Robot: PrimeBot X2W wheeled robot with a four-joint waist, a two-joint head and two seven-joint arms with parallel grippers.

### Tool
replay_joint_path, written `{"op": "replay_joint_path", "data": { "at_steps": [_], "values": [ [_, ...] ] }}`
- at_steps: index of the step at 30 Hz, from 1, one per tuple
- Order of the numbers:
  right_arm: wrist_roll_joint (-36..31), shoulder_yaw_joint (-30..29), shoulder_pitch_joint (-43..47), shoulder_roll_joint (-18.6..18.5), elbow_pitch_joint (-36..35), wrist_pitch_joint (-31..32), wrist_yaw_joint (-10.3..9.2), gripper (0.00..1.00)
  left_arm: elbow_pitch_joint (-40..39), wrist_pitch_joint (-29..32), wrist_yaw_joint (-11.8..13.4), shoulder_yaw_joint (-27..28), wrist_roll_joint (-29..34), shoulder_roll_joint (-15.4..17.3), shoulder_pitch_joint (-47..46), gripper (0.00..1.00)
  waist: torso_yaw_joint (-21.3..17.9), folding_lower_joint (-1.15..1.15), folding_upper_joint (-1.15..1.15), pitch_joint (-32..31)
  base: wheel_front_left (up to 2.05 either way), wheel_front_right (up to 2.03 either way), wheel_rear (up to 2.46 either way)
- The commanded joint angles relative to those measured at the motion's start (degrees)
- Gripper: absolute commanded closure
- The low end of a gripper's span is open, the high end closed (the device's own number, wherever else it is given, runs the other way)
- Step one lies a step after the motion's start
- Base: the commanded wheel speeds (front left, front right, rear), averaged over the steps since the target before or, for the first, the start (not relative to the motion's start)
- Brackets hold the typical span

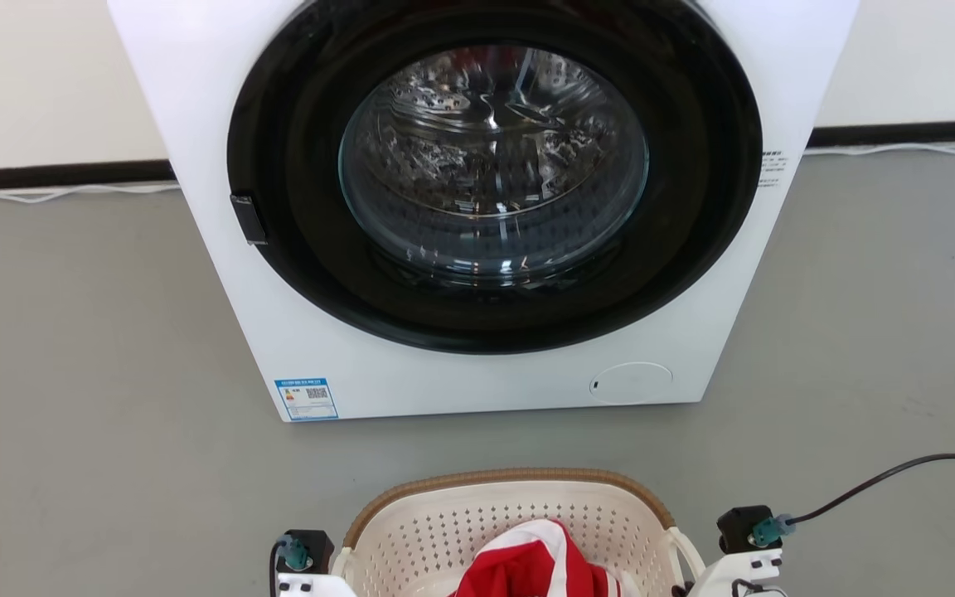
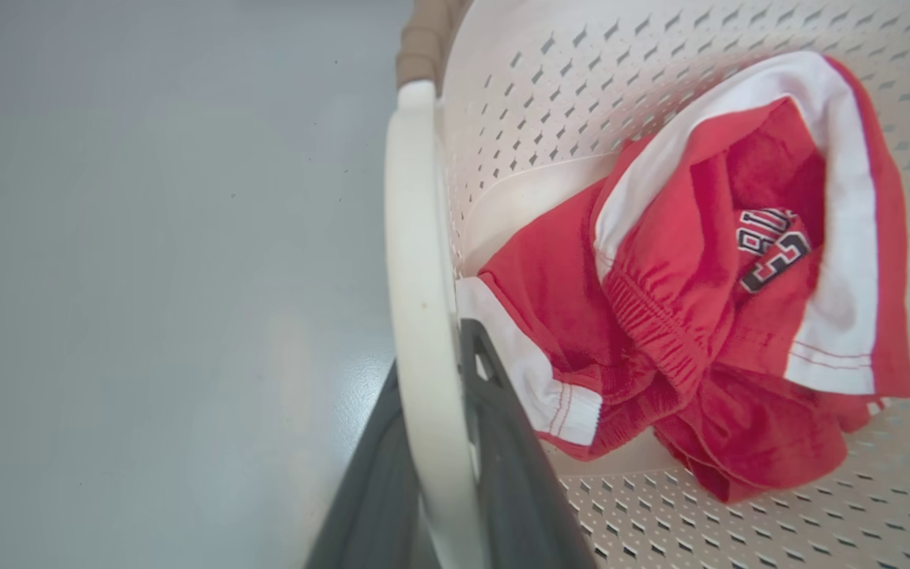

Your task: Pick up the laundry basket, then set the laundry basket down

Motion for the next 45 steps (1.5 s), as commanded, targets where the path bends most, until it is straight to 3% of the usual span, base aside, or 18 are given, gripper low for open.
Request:
{"op": "replay_joint_path", "data": {
  "at_steps": [1, 45],
  "values": [
    [0.5, 1.3, -0.4, 1.1, -1.6, 0.3, 0.92, 1.00, -0.4, -0.6, -0.4, 0.7, -0.1, 0.9, -1.6, 1.00, 0.0, 0.01, 0.00, -0.3, 0.00, 0.00, 0.00],
    [9.0, 10.4, -4.0, -0.7, -1.8, 1.0, 0.92, 1.00, -0.2, 1.8, -1.4, -0.3, -0.7, 1.0, -2.9, 1.00, -1.5, 0.01, 0.00, -1.2, 0.00, 0.00, 0.00]
  ]
}}
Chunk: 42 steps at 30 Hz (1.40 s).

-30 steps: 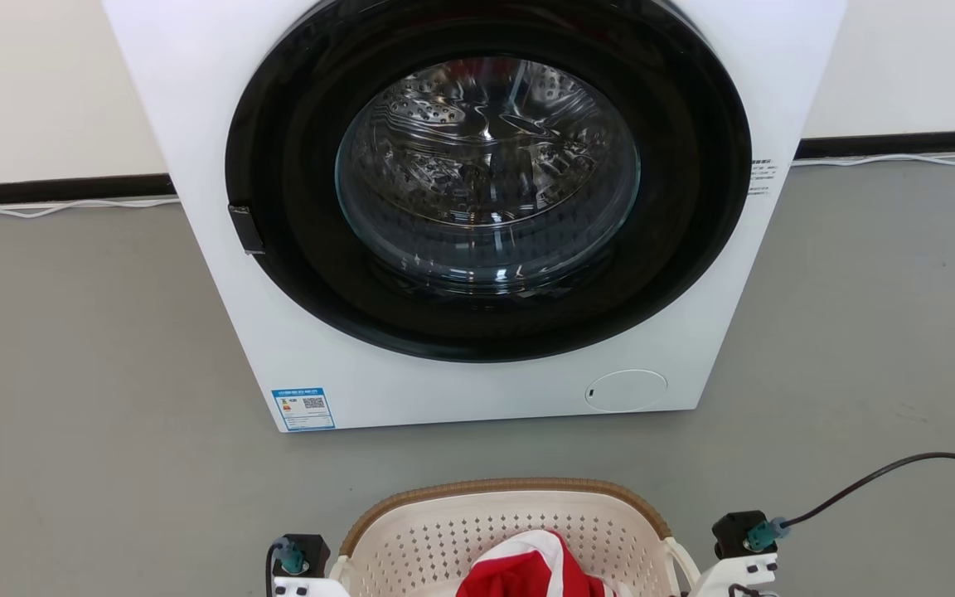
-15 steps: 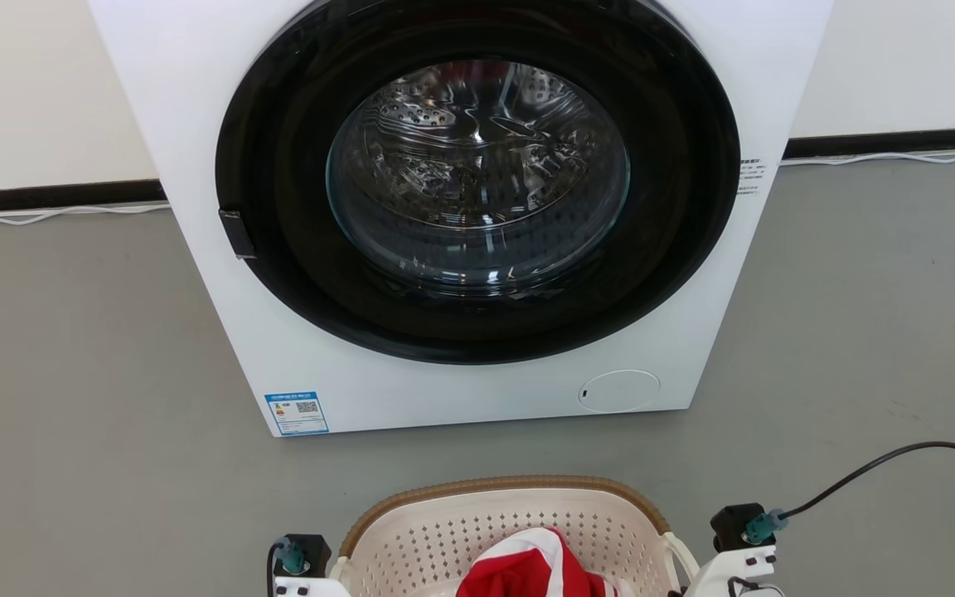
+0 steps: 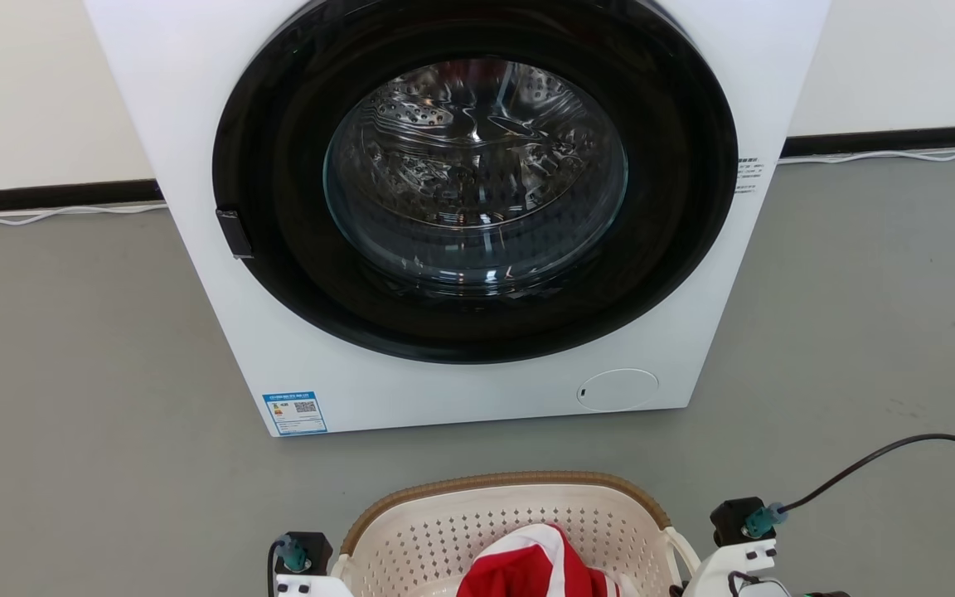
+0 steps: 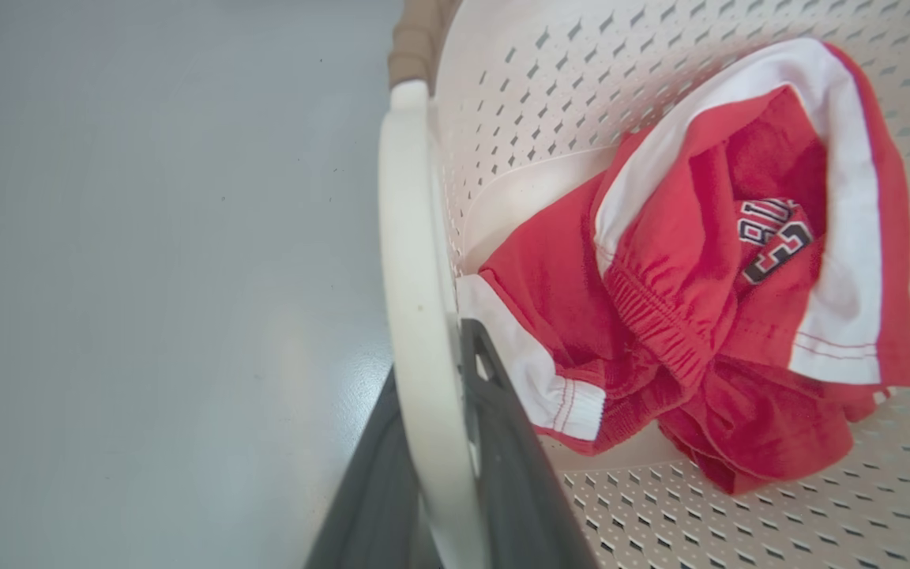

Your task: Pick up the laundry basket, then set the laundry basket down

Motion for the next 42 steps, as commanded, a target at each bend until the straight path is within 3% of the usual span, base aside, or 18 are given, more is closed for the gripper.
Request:
{"op": "replay_joint_path", "data": {
  "at_steps": [1, 42],
  "values": [
    [0.8, 0.8, -1.6, 0.7, -1.1, -1.0, 0.95, 1.00, -0.4, -0.2, -0.2, 0.7, 0.0, 0.8, -2.8, 1.00, 0.0, 0.00, 0.00, 0.0, 0.00, 0.00, 0.00],
    [6.5, 6.6, -2.8, 0.4, -0.6, -2.3, 0.95, 1.00, -0.3, 0.0, 0.2, 0.2, -0.5, 1.2, -3.3, 1.00, 0.3, 0.00, 0.00, 0.6, 0.00, 0.00, 0.00]
  ]
}}
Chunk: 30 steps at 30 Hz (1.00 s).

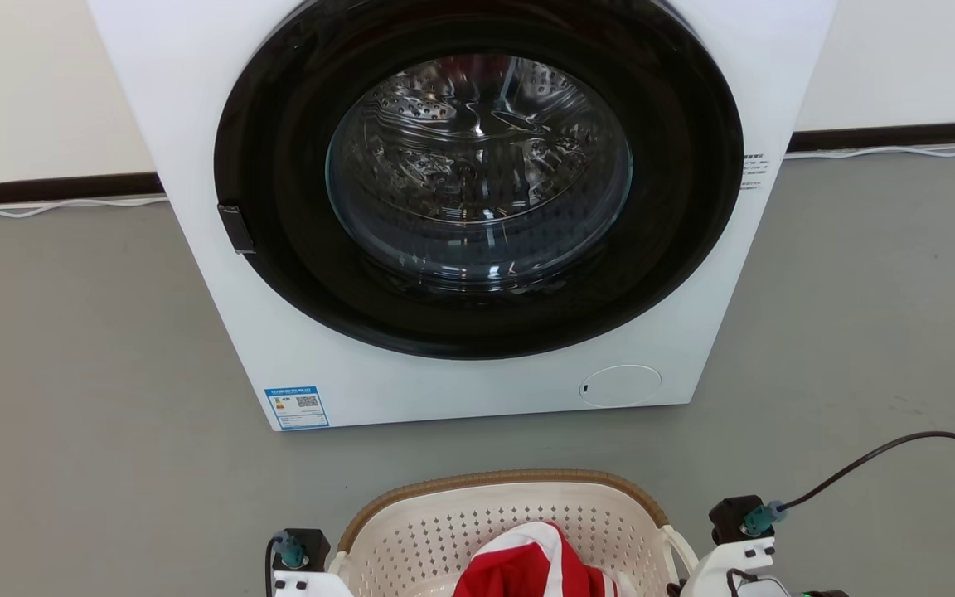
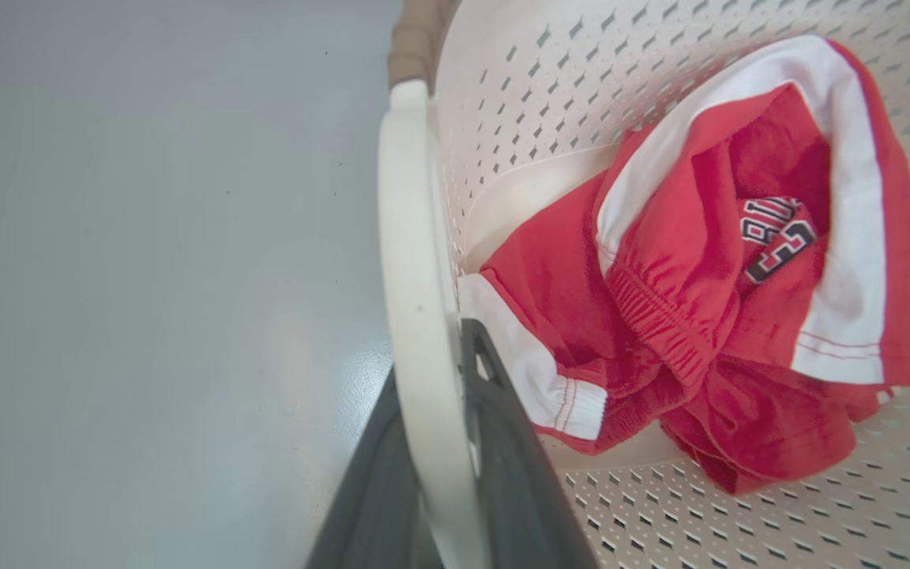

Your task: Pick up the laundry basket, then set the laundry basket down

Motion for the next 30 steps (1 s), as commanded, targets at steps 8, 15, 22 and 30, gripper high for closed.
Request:
{"op": "replay_joint_path", "data": {
  "at_steps": [8, 15, 22, 30],
  "values": [
    [0.9, 1.4, -2.0, 0.5, -1.2, -2.0, 0.95, 1.00, -0.3, -0.5, 0.5, 0.6, 0.0, 0.7, -3.7, 1.00, 0.1, 0.00, 0.00, 1.1, 0.00, 0.00, 0.00],
    [1.2, 2.1, -3.4, -0.1, -1.8, -4.0, 0.95, 1.00, -0.3, -1.3, 0.9, 0.3, 0.6, 0.7, -6.3, 1.00, 0.4, 0.00, 0.00, 4.5, 0.00, 0.00, 0.00],
    [0.9, 3.0, -6.0, -1.3, -3.2, -7.8, 0.95, 1.00, -0.4, -3.5, 1.5, 0.1, 1.3, 0.5, -10.3, 1.00, 1.0, 0.00, 0.00, 10.2, 0.00, 0.00, 0.00],
    [-0.6, 4.1, -10.8, -3.4, -4.6, -13.9, 0.95, 1.00, -1.1, -6.5, 3.0, 0.1, 1.9, 0.1, -15.2, 1.00, 1.8, 0.00, 0.00, 19.2, 0.00, 0.00, 0.00]
  ]
}}
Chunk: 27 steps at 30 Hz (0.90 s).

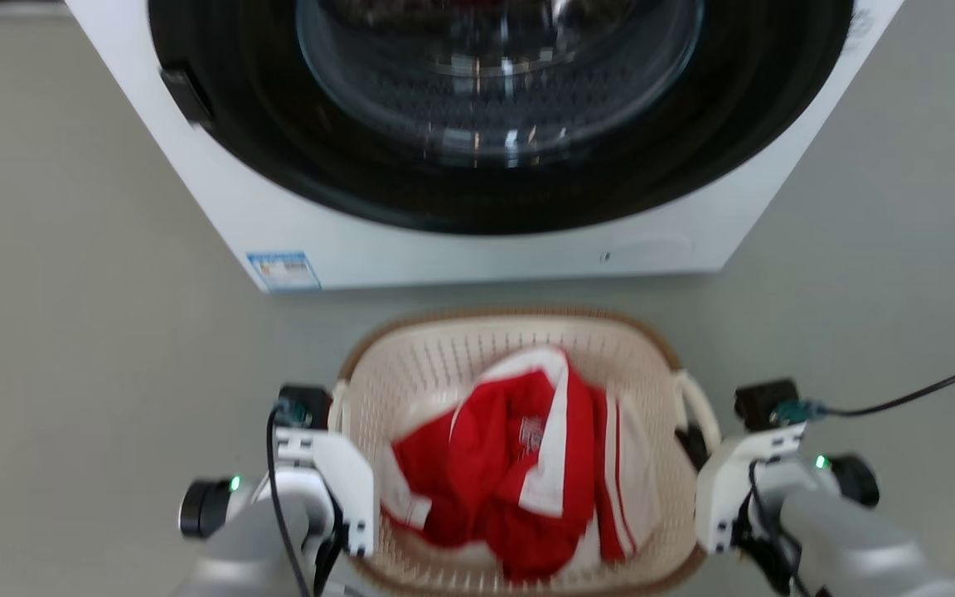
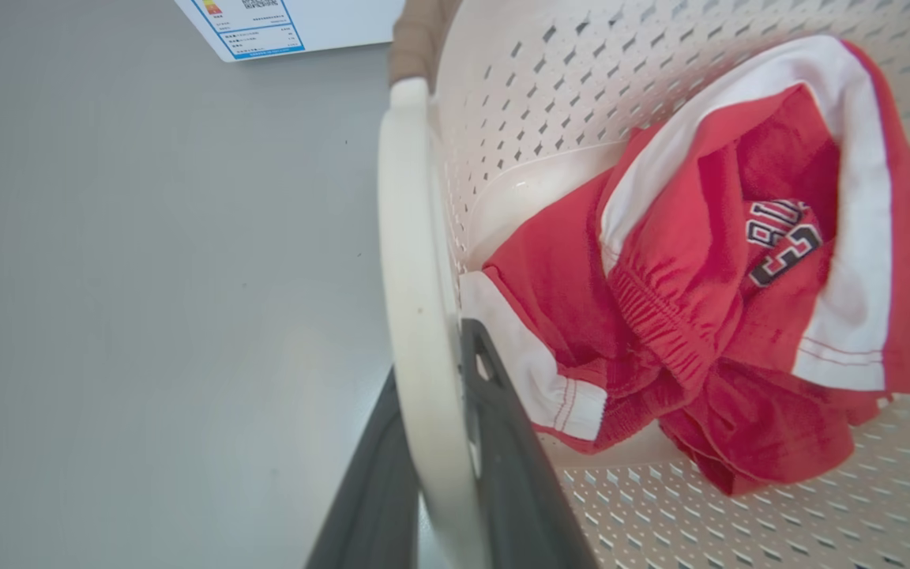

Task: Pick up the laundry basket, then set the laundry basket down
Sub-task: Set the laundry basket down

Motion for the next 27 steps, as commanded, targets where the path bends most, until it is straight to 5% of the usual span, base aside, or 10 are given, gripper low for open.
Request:
{"op": "replay_joint_path", "data": {
  "at_steps": [1, 16, 27],
  "values": [
    [-1.4, 0.8, -1.7, 0.0, -1.8, -2.4, 0.96, 1.00, -0.8, -1.0, 0.6, 0.6, 0.9, 0.8, -3.4, 1.00, 0.6, 0.00, 0.00, 4.6, 0.00, 0.00, 0.00],
    [-5.1, 1.1, -10.5, -5.0, -3.1, -7.2, 0.96, 1.00, -4.6, -4.8, 3.6, 0.2, 0.8, 0.6, -10.9, 1.00, 3.1, 0.00, 0.00, 19.9, 0.00, 0.00, 0.00],
    [-11.0, -4.2, -14.5, -7.7, -7.4, -7.2, 0.96, 1.00, -5.4, -8.7, 4.6, -0.2, 1.2, 0.6, -16.7, 1.00, 3.1, 0.00, 0.00, 27.6, 0.00, 0.00, 0.00]
  ]
}}
